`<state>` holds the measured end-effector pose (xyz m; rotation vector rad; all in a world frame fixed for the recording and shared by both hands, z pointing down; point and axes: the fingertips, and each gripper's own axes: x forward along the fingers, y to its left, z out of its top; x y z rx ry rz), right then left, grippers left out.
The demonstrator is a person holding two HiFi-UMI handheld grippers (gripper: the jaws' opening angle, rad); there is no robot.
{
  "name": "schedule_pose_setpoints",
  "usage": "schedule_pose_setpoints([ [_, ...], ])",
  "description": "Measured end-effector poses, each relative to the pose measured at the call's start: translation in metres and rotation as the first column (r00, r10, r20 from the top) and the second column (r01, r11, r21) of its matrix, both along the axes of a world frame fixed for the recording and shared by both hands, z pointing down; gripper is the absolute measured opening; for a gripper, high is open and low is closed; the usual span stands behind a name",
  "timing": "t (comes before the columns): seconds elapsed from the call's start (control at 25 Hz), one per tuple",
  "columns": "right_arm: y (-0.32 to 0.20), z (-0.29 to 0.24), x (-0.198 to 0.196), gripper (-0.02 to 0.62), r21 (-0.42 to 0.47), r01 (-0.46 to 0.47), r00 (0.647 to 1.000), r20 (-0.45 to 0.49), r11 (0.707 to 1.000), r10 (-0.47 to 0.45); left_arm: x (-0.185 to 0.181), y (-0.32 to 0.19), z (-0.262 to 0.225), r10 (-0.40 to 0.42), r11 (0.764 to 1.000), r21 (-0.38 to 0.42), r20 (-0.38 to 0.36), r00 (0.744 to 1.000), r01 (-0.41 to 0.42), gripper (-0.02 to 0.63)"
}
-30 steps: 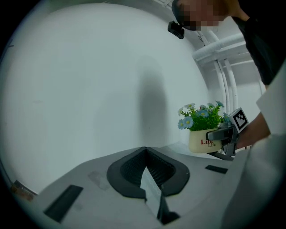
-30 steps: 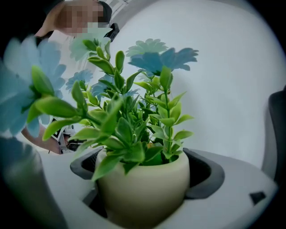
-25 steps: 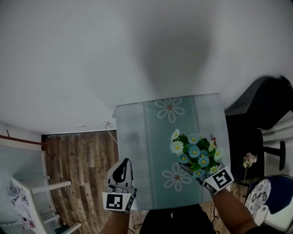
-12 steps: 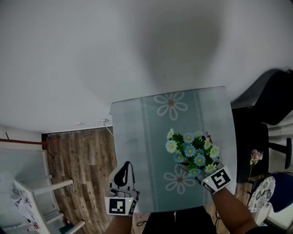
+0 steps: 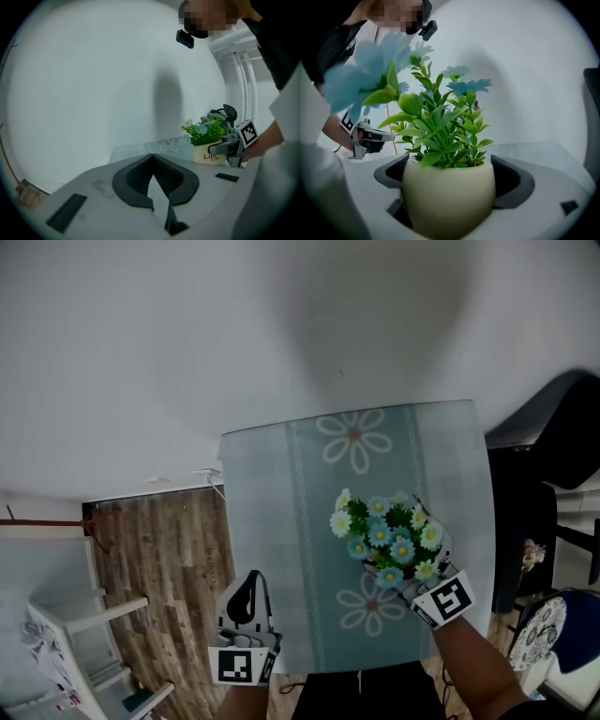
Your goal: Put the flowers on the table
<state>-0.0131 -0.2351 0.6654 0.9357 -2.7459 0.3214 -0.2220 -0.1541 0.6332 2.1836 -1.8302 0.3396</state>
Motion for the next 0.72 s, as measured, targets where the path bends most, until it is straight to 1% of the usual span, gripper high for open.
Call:
schedule_pose_setpoints([
  [0.2, 0.003, 0.004, 0.0, 0.548, -0.01, -0.004, 1.0, -0.013, 1.0, 0.004, 0.006, -0.003, -0.005, 0.004, 1.0, 0.002, -0.018, 1.0, -0.004, 0.003],
  [0.36, 0.007, 0.007, -0.002, 0.548, 0.008, 0.004, 0.999, -0.046, 1.0, -0.003, 0.008, -0.001, -0.007, 0.007, 1.0, 0.002, -0.013, 1.0, -0.007, 0.003],
  [0.48, 0.011, 0.01, -0.001, 0.548, 0.011, 0.0, 0.998, -0.058, 1.0, 0.001, 0.006, 0.004, -0.006, 0.015, 1.0, 0.009, 0.008, 1.0, -0.015, 0.003],
  [0.6, 0.019, 0.015, 0.001, 0.548, -0.018, -0.002, 0.997, -0.078, 1.0, 0.0, 0.003, 0.01, -0.007, 0.017, 1.0, 0.025, 0.033, 0.999, -0.018, 0.003],
  [0.72, 0.028, 0.022, 0.003, 0.548, -0.055, -0.002, 0.996, -0.093, 0.998, -0.003, 0.004, 0.015, -0.01, 0.022, 0.999, 0.027, 0.035, 0.999, -0.023, 0.003],
])
